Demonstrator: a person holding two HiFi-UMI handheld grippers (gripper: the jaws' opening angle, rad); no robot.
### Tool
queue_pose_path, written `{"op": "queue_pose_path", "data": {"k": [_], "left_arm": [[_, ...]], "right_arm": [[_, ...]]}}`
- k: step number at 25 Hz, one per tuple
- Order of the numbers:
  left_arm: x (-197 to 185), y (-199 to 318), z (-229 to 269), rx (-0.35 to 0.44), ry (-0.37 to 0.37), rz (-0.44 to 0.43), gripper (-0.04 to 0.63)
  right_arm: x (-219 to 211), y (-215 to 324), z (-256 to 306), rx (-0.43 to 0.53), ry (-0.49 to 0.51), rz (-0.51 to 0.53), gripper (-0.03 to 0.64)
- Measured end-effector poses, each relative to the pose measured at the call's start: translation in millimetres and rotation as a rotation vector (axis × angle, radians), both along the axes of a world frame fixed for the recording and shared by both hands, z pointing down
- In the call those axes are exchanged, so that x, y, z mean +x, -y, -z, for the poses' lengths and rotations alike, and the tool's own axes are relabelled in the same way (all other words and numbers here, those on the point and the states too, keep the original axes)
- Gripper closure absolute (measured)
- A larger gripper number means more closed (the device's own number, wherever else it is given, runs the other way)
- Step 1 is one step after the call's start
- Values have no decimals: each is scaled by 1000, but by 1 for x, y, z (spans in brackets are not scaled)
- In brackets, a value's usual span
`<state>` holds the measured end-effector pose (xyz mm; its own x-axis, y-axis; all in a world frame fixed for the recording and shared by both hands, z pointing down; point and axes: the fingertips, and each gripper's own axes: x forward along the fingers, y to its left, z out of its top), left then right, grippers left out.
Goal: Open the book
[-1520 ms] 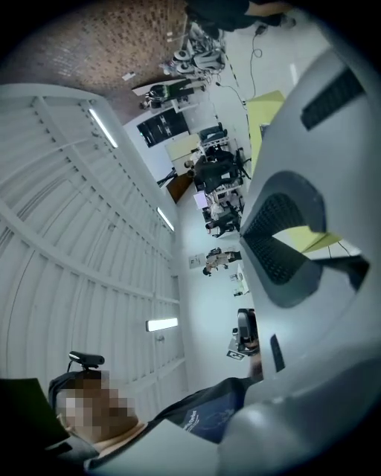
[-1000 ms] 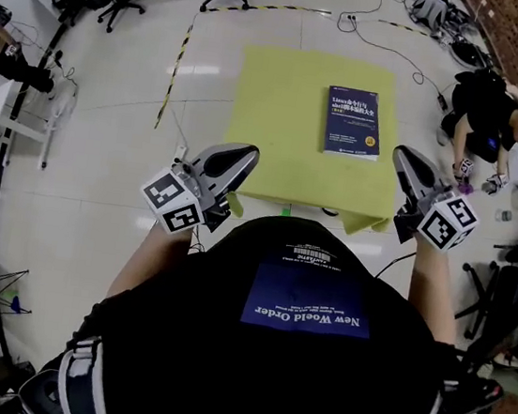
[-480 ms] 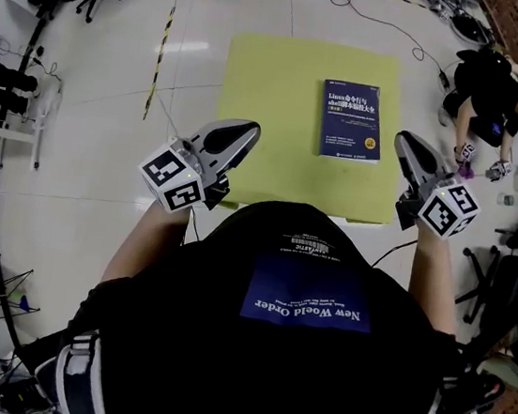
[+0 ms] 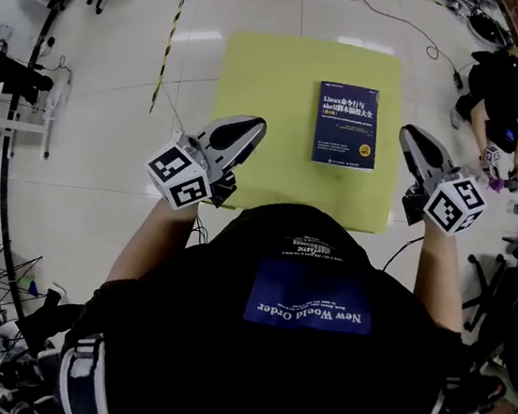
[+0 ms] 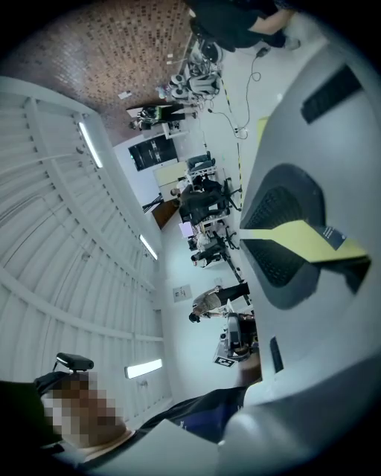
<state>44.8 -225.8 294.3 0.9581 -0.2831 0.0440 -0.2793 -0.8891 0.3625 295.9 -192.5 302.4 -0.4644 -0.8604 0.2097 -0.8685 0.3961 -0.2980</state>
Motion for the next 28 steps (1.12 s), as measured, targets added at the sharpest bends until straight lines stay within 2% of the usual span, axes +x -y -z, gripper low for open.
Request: {"op": "queue_pose_path", "data": {"k": [3,6,9,11,14,15,17,20,28], "left_arm": [[0,16,-28,-41,41,-13,594],[5,30,-75,-98,99,-33,594],[13,32,-124,-157,143,-57,594],[21,33,-154,-172,165,-76,594],[30,29,-186,-199,182,-87,594],[32,25,-194,-209,184,-92,594],[34,17,-205,-222,187,-103,594],[37,9,-213,-220,185,-115,594],[32,-2,-210,-226,160,-98,594]], "right_arm": [[7,10,-27,-56,5,-36,600],[19,24,-85,-174,5,-86,595],[34,37,-155,-322,31,-113,543],[42,47,-199,-410,37,-117,478],[49,53,-257,-518,25,-115,411],[50,52,-272,-544,28,-114,407],[50,51,-290,-569,54,-115,407],[49,57,-299,-555,83,-113,407],[41,58,-306,-597,54,-88,408]]}}
